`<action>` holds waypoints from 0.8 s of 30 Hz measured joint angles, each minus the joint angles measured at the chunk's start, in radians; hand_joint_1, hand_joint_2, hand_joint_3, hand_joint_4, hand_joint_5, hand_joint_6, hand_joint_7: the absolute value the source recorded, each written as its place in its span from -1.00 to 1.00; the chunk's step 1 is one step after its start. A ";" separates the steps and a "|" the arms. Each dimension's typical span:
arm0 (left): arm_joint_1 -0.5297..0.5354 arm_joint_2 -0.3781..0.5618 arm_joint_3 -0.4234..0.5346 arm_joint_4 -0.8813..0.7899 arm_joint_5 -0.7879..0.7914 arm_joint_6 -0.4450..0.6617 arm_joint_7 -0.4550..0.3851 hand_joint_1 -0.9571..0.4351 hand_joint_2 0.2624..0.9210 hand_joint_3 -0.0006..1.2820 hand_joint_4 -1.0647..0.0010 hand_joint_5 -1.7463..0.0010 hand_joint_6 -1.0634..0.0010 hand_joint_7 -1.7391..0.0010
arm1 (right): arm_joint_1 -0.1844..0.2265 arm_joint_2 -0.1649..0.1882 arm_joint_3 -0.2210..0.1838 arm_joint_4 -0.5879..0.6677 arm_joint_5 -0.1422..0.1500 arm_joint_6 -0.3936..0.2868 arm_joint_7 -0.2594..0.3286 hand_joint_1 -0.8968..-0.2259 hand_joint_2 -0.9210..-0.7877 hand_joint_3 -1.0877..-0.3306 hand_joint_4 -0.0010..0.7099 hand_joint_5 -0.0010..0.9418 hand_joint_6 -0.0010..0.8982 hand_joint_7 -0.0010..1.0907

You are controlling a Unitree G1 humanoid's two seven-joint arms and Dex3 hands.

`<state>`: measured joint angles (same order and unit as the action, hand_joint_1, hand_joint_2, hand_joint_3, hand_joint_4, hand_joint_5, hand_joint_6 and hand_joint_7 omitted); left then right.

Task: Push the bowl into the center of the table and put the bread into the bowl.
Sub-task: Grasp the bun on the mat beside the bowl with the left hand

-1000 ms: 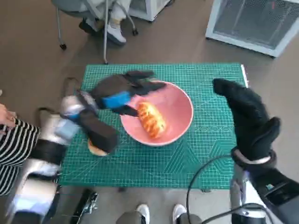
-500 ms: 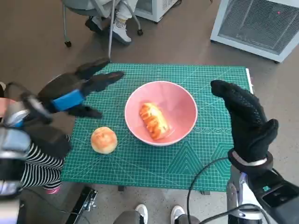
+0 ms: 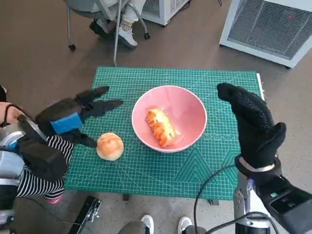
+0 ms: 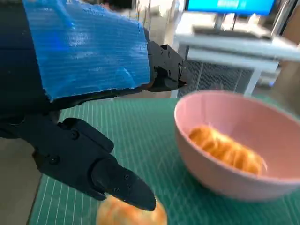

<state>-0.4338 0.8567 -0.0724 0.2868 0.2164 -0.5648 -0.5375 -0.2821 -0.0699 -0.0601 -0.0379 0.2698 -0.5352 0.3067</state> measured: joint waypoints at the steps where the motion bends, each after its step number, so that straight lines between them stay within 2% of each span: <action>1: 0.005 0.000 0.001 -0.006 0.000 0.012 -0.008 -0.15 0.36 -1.00 0.91 0.99 0.47 0.95 | -0.004 0.000 0.000 0.005 0.001 -0.002 0.003 -0.38 -1.00 0.06 -0.59 -0.98 -0.87 -0.20; 11: 0.034 -0.003 -0.008 -0.039 0.037 0.089 -0.036 -0.12 0.38 -1.00 0.89 0.99 0.48 0.98 | -0.025 -0.009 0.000 0.042 0.016 -0.011 0.046 -0.37 -1.00 0.06 -0.59 -0.99 -0.86 -0.20; 16: 0.036 -0.026 -0.040 -0.032 0.072 0.113 -0.036 -0.08 0.39 -0.99 0.89 1.00 0.47 0.98 | -0.039 -0.014 -0.001 0.052 0.042 -0.011 0.069 -0.37 -1.00 0.06 -0.59 -0.99 -0.86 -0.20; 24: 0.019 -0.098 -0.118 0.101 0.131 0.118 -0.027 0.03 0.41 -0.99 0.87 0.99 0.44 0.99 | -0.047 -0.017 -0.001 0.055 0.042 -0.011 0.076 -0.36 -1.00 0.05 -0.59 -0.99 -0.87 -0.20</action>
<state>-0.4145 0.7585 -0.1906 0.3876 0.3476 -0.4471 -0.5642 -0.3289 -0.0869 -0.0610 0.0170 0.3116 -0.5458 0.3831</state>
